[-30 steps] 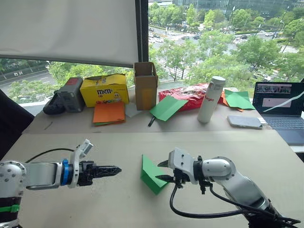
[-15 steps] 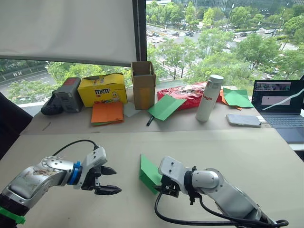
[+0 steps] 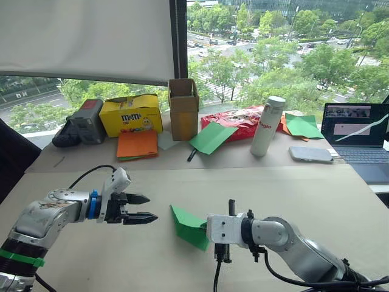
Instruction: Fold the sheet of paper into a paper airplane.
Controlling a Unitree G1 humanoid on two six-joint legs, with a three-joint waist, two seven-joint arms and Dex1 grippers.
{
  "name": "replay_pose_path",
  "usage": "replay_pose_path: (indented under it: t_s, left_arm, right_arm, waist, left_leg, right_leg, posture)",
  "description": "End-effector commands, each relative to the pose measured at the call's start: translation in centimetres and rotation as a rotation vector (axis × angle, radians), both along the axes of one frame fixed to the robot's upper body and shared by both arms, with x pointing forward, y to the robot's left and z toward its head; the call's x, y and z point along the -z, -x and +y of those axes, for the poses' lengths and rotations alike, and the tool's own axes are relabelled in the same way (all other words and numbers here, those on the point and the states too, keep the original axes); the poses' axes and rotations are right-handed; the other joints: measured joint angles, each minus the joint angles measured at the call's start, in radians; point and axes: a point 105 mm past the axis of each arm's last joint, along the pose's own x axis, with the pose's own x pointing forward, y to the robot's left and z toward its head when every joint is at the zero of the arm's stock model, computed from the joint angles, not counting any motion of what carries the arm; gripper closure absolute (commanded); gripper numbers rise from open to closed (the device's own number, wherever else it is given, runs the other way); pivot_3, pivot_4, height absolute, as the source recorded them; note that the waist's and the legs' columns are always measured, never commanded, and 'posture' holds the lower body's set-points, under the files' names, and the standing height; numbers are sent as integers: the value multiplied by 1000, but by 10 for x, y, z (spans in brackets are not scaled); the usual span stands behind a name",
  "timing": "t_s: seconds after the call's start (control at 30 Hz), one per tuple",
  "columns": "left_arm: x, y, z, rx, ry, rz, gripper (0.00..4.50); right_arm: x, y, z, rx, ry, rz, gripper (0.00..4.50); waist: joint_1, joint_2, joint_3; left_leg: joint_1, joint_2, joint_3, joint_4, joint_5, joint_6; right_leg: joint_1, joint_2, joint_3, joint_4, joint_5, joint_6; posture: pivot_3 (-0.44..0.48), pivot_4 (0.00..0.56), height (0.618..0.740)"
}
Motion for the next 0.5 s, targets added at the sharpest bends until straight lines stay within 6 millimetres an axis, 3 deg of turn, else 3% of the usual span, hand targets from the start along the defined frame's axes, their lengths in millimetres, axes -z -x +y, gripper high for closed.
replay_pose_path:
  t_s: [0.03,0.13,0.23,0.33,0.5]
  left_arm:
    - [-20,-8,-3,-25,80,-152,0]
    - [-12,-15,-4,-40,-18,-411,0]
    - [5,5,-11,65,53,-185,0]
    - [12,21,-17,166,77,-140,0]
    - [19,26,-23,250,83,-181,1411]
  right_arm:
    - [-11,10,-3,-198,-12,-118,4477]
    - [-14,8,-6,-266,-36,-139,4477]
    - [-9,2,-8,-267,-25,-131,4477]
    - [-7,3,-5,-279,-45,-131,4477]
    - [2,6,-4,-261,-48,-97,4500]
  waist:
    - [-1,0,0]
    - [-2,0,0]
    - [-3,-2,-1]
    - [-4,-1,-1]
    - [9,-1,-1]
  left_leg:
    - [0,0,0,0,0,0]
    - [1,0,1,1,0,0]
    - [1,1,1,1,0,-1]
    - [1,1,0,0,-1,1]
    - [1,0,0,1,-1,1]
  right_leg:
    - [0,0,0,0,0,0]
    - [1,-2,1,-1,0,0]
    - [1,-2,2,-1,0,0]
    - [0,-1,2,0,0,0]
    - [1,-2,2,0,0,0]
  posture:
    - [0,150,740]
    - [0,150,740]
    - [0,150,740]
    - [0,150,740]
    - [0,150,740]
